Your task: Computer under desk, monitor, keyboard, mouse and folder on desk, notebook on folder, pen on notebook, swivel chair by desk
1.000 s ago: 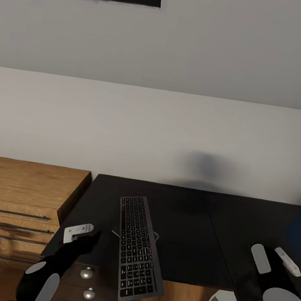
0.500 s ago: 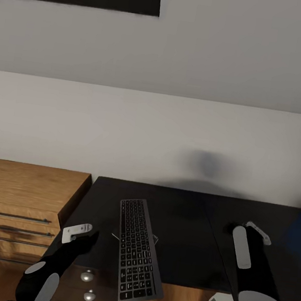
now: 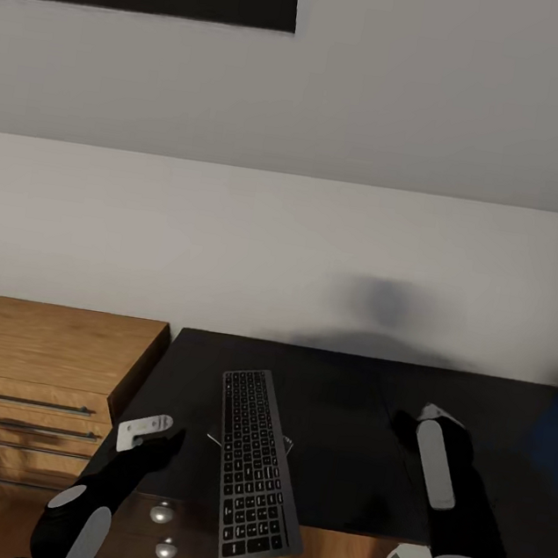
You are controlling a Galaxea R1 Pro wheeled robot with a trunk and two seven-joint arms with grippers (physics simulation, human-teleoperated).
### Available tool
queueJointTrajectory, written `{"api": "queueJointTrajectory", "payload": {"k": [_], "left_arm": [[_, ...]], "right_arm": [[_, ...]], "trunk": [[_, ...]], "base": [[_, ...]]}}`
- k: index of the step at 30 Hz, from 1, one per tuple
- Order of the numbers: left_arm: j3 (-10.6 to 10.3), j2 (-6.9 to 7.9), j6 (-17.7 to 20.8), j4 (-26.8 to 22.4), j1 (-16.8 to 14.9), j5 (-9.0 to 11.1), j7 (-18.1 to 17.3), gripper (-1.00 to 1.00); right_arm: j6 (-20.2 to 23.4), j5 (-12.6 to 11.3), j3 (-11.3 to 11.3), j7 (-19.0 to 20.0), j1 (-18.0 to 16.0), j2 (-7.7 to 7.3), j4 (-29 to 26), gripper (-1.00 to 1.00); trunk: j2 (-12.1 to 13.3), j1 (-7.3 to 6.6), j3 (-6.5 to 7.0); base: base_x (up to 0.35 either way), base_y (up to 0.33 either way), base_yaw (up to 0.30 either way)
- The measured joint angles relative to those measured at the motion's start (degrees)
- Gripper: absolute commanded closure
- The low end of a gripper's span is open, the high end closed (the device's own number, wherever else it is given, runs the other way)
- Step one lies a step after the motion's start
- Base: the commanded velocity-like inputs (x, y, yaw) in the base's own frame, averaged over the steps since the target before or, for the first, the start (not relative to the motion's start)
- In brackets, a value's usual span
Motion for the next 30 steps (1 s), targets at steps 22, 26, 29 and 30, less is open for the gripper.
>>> {"api": "queueJointTrajectory", "payload": {"k": [22, 26, 29, 30], "left_arm": [[0.01, -0.01, 0.01, -0.03, 0.01, 0.06, -0.04, -1.0], [0.0, -0.01, 0.01, -0.03, 0.01, 0.03, -0.02, -1.0], [-0.08, -0.01, 0.0, -0.02, 0.01, 0.02, -0.04, -1.0], [-0.17, -0.01, -0.01, -0.02, 0.01, 0.01, -0.03, -1.0]], "right_arm": [[-0.3, -0.1, 1.74, -0.04, 0.37, 0.48, -2.06, 1.0], [-0.3, -0.04, 1.9, 0.05, 0.37, 0.49, -2.05, 1.0], [-0.25, -0.03, 2.14, 0.05, 0.37, 0.5, -2.06, 1.0], [-0.26, -0.04, 2.32, 0.05, 0.37, 0.5, -2.07, 1.0]], "trunk": [[0.0, 0.0, 0.06], [0.0, 0.0, 0.14], [0.0, 0.0, 0.19], [0.0, 0.0, 0.2]], "base": [[0.0, 0.044, 0.053], [-0.013, 0.298, 0.252], [-0.03, 0.167, 0.234], [-0.014, 0.076, 0.164]]}}
